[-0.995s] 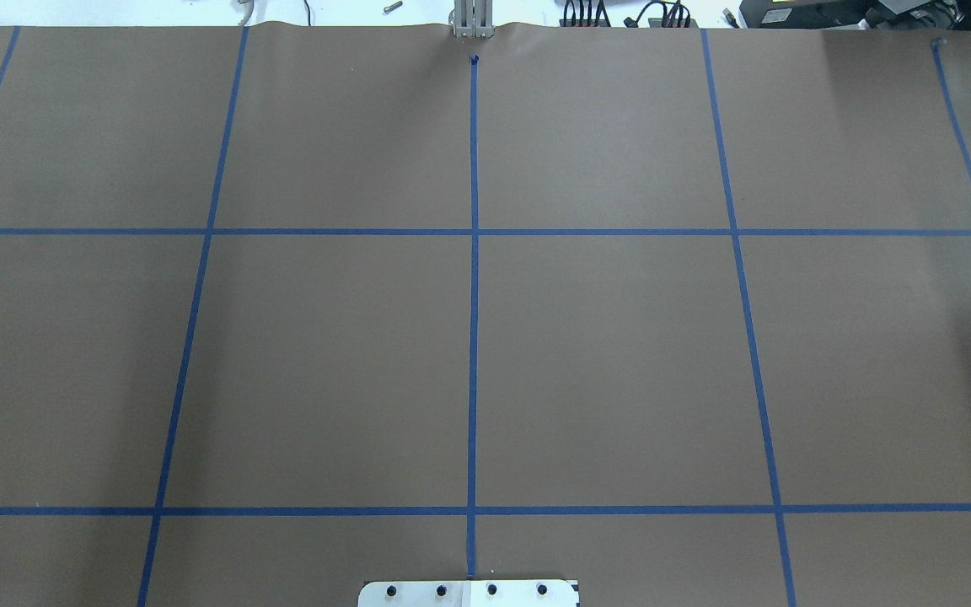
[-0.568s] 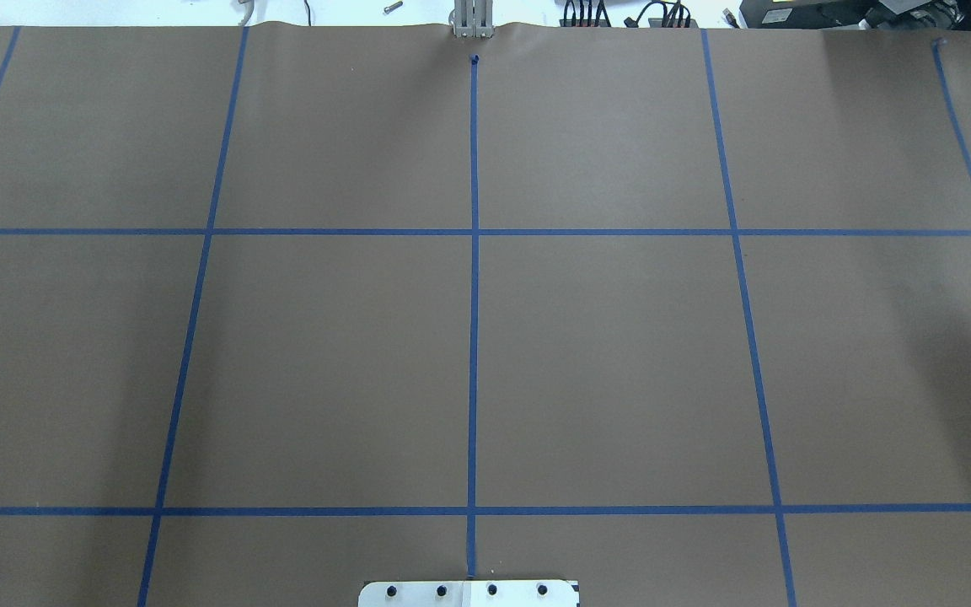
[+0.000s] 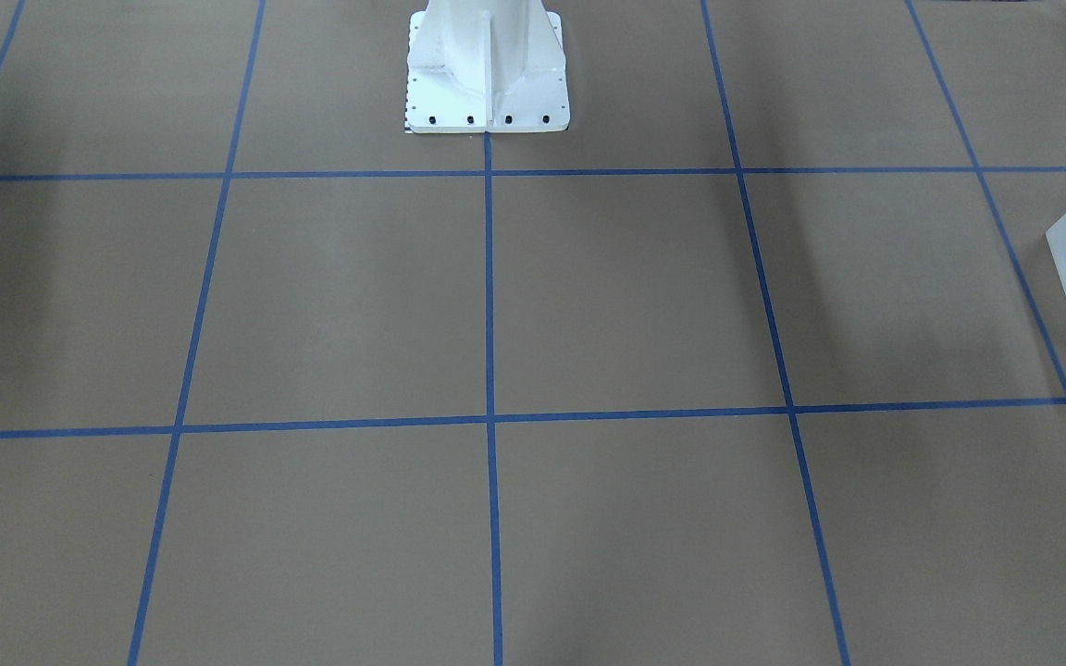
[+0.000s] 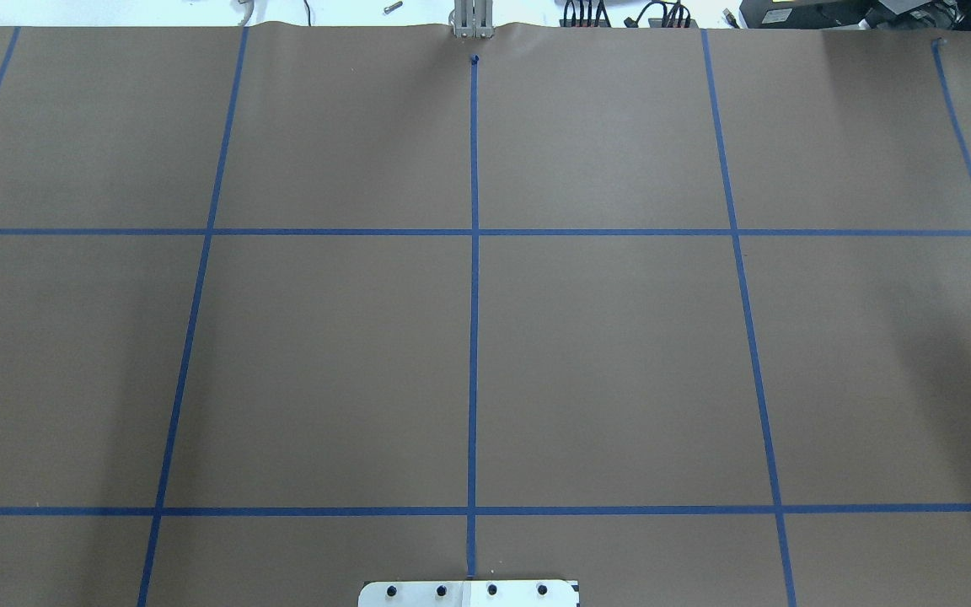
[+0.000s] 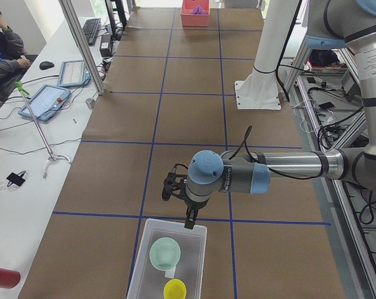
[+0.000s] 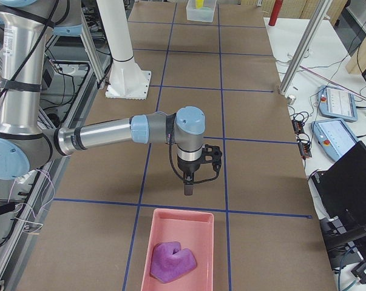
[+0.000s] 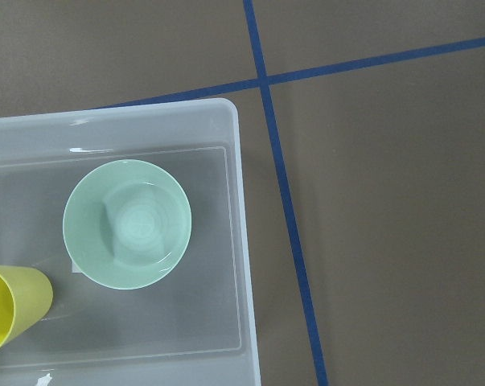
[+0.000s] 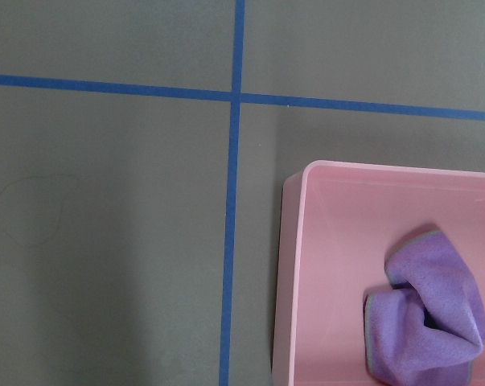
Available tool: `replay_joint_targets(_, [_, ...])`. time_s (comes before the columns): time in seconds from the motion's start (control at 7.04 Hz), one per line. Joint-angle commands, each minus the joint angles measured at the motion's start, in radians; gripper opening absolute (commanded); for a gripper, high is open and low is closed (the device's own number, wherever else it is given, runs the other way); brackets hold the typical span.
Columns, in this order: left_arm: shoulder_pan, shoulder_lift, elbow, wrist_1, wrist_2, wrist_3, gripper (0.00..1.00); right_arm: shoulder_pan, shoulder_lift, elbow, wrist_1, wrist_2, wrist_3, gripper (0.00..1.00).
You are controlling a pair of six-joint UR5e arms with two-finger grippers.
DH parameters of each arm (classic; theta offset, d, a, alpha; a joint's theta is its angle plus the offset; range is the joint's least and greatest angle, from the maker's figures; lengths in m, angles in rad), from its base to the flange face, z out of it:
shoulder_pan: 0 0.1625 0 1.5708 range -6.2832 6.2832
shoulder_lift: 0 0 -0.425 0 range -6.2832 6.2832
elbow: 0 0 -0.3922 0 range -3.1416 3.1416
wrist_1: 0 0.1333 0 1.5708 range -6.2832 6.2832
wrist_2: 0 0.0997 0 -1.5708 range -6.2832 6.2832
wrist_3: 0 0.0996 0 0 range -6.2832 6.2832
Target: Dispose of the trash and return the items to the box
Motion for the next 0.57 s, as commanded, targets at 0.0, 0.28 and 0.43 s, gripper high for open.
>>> replay_joint_targets(0.0, [0.0,-0.003,0.0,0.0,-0.002,0.0,0.98,0.001,0.014,-0.014,0.003,0.013,-0.009,1.0])
replay_joint_targets(0.28, [0.0,-0.001,0.0,0.0,-0.002,0.0,0.98,0.001,0.041,-0.013,0.024,-0.01,-0.009,1.0])
replay_joint_targets(0.43, [0.0,-0.001,-0.002,0.0,-0.002,-0.001,0.98,0.001,0.041,-0.011,0.031,-0.008,-0.01,1.0])
